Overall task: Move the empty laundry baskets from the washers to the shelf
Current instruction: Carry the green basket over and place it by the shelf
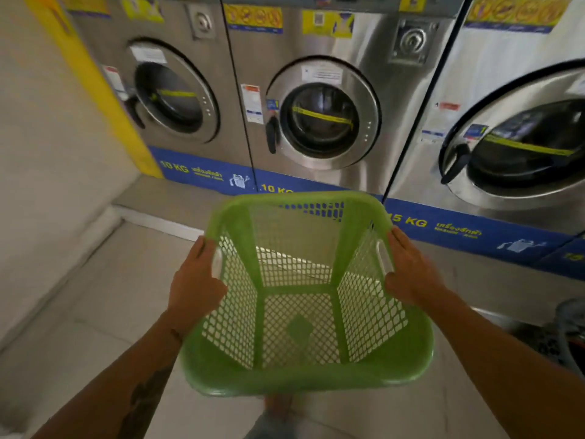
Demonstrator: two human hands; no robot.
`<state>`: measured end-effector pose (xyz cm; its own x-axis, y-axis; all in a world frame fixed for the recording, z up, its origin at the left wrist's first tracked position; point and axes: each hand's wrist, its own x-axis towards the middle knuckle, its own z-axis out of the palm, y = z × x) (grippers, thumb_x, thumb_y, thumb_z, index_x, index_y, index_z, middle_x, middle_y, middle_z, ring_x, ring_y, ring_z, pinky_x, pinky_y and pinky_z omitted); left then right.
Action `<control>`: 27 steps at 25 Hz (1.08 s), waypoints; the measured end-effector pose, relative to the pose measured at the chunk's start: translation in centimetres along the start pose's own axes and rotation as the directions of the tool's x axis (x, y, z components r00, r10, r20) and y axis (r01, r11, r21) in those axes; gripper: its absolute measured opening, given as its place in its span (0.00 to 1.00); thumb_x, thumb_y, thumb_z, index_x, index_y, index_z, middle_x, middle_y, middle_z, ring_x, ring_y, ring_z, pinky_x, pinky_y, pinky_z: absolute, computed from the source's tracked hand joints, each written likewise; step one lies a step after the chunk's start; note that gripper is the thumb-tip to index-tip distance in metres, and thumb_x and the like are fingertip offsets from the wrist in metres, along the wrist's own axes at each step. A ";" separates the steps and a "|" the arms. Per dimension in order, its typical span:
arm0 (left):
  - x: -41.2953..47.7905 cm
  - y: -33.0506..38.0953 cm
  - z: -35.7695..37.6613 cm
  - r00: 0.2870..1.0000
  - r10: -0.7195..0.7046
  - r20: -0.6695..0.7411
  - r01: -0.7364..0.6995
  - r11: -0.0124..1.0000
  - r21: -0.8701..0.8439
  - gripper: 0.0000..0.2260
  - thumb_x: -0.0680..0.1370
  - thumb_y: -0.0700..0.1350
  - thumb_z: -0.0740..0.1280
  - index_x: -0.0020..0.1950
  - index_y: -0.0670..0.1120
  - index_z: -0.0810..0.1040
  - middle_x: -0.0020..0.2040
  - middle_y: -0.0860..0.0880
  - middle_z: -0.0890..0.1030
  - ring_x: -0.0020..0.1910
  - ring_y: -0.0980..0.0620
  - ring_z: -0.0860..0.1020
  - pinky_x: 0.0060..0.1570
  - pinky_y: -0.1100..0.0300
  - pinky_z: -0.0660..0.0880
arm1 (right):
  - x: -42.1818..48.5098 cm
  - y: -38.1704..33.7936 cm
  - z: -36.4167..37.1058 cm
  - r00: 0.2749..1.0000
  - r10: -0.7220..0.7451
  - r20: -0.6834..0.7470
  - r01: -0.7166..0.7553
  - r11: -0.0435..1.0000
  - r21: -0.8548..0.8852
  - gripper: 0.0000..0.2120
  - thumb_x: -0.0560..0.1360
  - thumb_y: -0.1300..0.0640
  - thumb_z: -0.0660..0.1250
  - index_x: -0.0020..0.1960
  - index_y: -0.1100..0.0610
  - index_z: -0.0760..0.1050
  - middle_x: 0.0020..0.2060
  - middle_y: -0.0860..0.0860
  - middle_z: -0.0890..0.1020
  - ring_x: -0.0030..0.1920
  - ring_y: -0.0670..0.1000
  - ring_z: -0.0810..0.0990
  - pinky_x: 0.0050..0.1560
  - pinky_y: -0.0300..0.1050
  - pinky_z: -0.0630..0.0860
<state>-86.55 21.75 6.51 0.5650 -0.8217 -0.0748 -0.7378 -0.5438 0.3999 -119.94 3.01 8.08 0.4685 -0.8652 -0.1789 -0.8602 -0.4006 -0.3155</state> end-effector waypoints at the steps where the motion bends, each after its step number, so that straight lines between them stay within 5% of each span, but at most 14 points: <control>1: -2.4 -1.1 -1.4 0.999 -0.020 -0.039 0.020 1.000 -0.006 0.38 0.63 0.38 0.67 0.73 0.47 0.63 0.75 0.49 0.63 0.64 0.39 0.74 0.55 0.48 0.75 | -0.7 -1.6 -0.5 0.999 -0.053 0.004 0.053 0.999 0.004 0.48 0.65 0.63 0.70 0.79 0.59 0.50 0.79 0.51 0.50 0.74 0.59 0.64 0.66 0.54 0.70; 9: -23.4 -12.8 -12.2 0.861 -0.397 -0.317 0.403 0.914 -0.051 0.40 0.65 0.38 0.68 0.77 0.48 0.61 0.77 0.49 0.62 0.67 0.41 0.73 0.61 0.50 0.73 | -6.8 -19.7 0.6 0.869 -0.491 0.070 0.494 0.867 -0.056 0.45 0.68 0.61 0.70 0.79 0.60 0.50 0.79 0.51 0.50 0.77 0.54 0.57 0.71 0.49 0.63; 14: -38.5 -21.7 -17.3 0.710 -0.535 -0.458 0.563 0.822 -0.087 0.37 0.63 0.37 0.65 0.73 0.51 0.66 0.73 0.53 0.68 0.54 0.40 0.80 0.47 0.49 0.79 | -14.6 -34.0 5.6 0.696 -0.711 0.102 0.718 0.691 -0.084 0.44 0.64 0.57 0.69 0.77 0.61 0.55 0.78 0.54 0.57 0.74 0.57 0.63 0.70 0.52 0.67; 17: -47.6 -28.0 -19.6 0.619 -0.597 -0.511 0.638 0.761 -0.116 0.37 0.63 0.38 0.65 0.72 0.56 0.64 0.70 0.57 0.70 0.49 0.42 0.81 0.40 0.51 0.79 | -21.5 -42.3 9.0 0.611 -0.784 0.112 0.792 0.606 -0.080 0.43 0.65 0.56 0.67 0.77 0.58 0.55 0.78 0.51 0.56 0.73 0.55 0.65 0.67 0.51 0.70; 27: -73.9 -48.5 -28.0 0.355 -0.682 -0.640 0.798 0.578 -0.172 0.40 0.67 0.36 0.68 0.75 0.56 0.60 0.70 0.58 0.69 0.48 0.48 0.81 0.39 0.53 0.81 | -45.1 -68.5 21.0 0.365 -0.913 0.185 0.929 0.370 -0.005 0.39 0.67 0.57 0.66 0.75 0.57 0.56 0.78 0.49 0.56 0.70 0.57 0.69 0.59 0.53 0.75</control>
<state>-82.19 113.60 18.22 0.9399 0.1878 0.2852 0.0882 -0.9403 0.3286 -77.89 75.80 18.19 0.9931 0.1057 0.0505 0.1156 -0.9534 -0.2787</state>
